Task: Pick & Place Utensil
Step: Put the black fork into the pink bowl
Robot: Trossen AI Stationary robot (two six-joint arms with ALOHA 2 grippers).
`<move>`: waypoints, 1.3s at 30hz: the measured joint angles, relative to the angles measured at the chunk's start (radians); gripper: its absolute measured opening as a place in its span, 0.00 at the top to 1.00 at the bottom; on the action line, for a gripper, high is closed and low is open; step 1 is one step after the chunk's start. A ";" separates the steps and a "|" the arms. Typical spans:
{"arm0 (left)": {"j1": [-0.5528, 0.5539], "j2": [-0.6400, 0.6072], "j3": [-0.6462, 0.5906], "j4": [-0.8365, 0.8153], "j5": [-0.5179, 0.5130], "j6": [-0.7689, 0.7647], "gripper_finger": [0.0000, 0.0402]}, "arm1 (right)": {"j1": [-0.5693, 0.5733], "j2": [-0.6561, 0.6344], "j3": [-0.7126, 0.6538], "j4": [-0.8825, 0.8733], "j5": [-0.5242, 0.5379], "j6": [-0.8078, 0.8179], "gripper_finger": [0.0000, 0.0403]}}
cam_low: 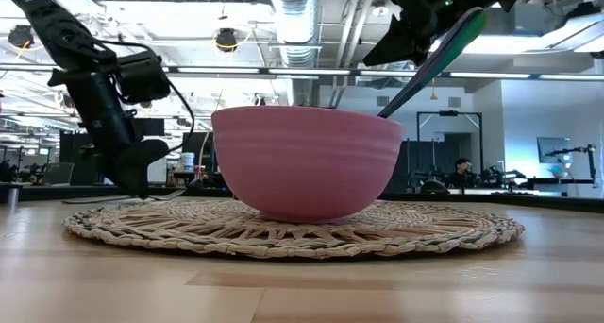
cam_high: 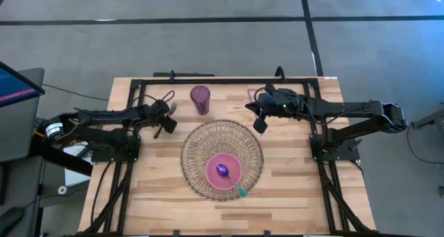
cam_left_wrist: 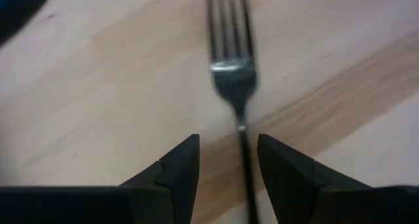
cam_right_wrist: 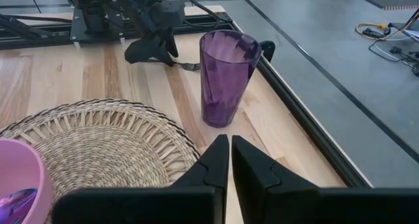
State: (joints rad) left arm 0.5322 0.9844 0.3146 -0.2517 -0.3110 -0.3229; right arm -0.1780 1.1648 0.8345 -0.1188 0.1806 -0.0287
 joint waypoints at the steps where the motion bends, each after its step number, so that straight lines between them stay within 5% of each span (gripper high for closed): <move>1: 0.009 0.000 -0.002 0.000 0.000 -0.002 0.62 | 0.000 0.000 0.000 0.000 0.000 0.000 0.97; 8: 0.037 -0.003 -0.026 0.021 0.045 -0.020 0.70 | 0.000 0.000 0.000 0.000 0.000 0.000 0.97; 16: 0.037 -0.002 -0.027 0.026 0.061 -0.013 0.95 | 0.000 0.000 0.000 0.000 0.000 -0.008 0.96; 24: 0.012 -0.064 -0.021 0.003 0.130 -0.021 0.97 | -0.001 0.000 0.000 0.000 0.000 -0.008 0.96; 32: -0.132 -0.204 0.048 -0.029 0.170 -0.042 0.97 | -0.001 0.000 0.000 0.000 0.000 -0.008 0.97; 39: -0.369 -0.289 0.121 -0.029 0.168 -0.079 0.97 | 0.001 0.000 0.000 0.000 0.000 -0.007 0.96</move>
State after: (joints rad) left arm 0.1636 0.6951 0.4354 -0.2807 -0.1430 -0.4018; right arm -0.1772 1.1648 0.8349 -0.1188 0.1810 -0.0357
